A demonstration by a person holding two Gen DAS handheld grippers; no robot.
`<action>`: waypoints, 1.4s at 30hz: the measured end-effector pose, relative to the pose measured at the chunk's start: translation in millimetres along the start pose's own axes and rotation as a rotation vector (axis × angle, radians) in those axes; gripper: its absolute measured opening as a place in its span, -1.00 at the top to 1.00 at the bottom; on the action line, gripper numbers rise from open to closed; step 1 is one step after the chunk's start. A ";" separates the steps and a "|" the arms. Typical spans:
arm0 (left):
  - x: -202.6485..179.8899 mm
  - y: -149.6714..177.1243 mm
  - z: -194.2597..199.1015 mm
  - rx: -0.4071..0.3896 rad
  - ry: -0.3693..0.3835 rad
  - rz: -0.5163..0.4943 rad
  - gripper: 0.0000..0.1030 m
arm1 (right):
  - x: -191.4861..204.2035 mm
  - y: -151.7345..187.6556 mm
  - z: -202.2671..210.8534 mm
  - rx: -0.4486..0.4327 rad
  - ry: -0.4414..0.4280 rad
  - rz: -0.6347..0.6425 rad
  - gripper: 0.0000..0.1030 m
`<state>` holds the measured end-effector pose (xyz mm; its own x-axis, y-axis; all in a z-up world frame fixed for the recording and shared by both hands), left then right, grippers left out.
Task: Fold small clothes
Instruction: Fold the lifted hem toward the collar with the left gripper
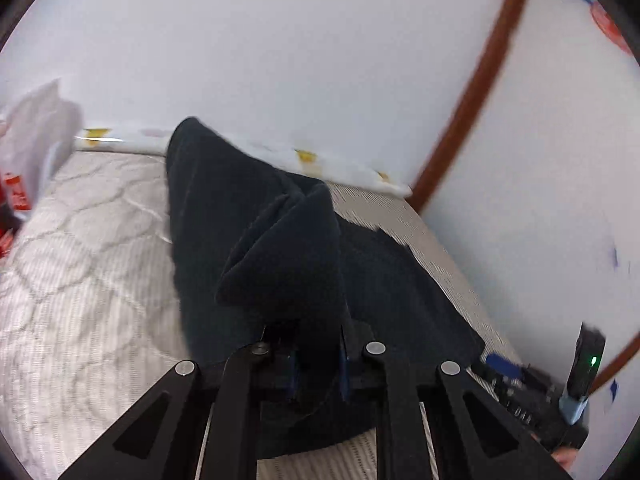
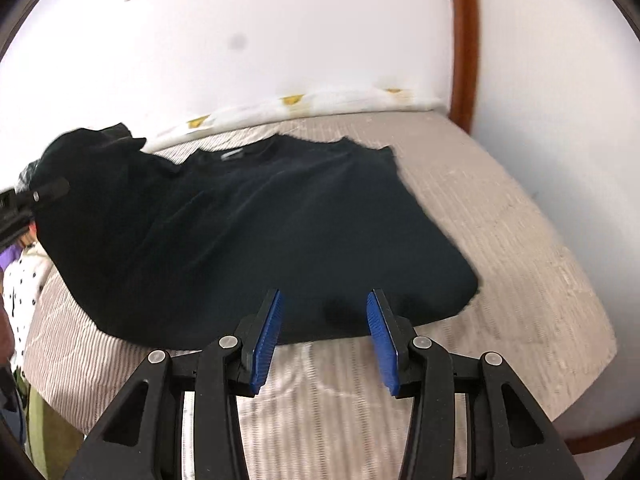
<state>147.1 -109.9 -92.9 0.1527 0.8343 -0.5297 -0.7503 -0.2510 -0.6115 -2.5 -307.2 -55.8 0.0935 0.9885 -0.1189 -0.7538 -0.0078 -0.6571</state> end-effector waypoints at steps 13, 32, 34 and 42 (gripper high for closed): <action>-20.0 46.1 -62.0 0.251 0.022 -0.044 0.57 | -20.5 7.7 -5.8 0.035 -0.020 -0.027 0.15; 91.3 68.1 11.6 0.186 0.008 0.005 -0.24 | 100.1 -49.4 -19.8 0.018 -0.324 -0.002 -0.39; 97.3 73.8 9.4 0.194 0.013 0.013 -0.27 | 113.5 -54.0 -31.1 0.028 -0.347 -0.011 -0.40; 85.5 83.2 -14.5 0.227 0.059 0.001 -0.29 | 126.2 -73.3 -89.1 0.071 -0.307 -0.096 -0.34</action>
<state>107.1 -66.5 -197.6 0.1843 0.8025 -0.5675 -0.8748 -0.1292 -0.4669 122.5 -195.3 -88.9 -0.0263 0.9837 0.1777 -0.7956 0.0871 -0.5995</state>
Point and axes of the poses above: each gripper's, at about its wrist camera, not at the fingertips, and z roughly against the way its jaws point, x to its left, y to its underside, the point moved 4 cm from there along -z, roughly the way its jaws point, and after that the axes turned 13 degrees about z, right-handed, at the moved point
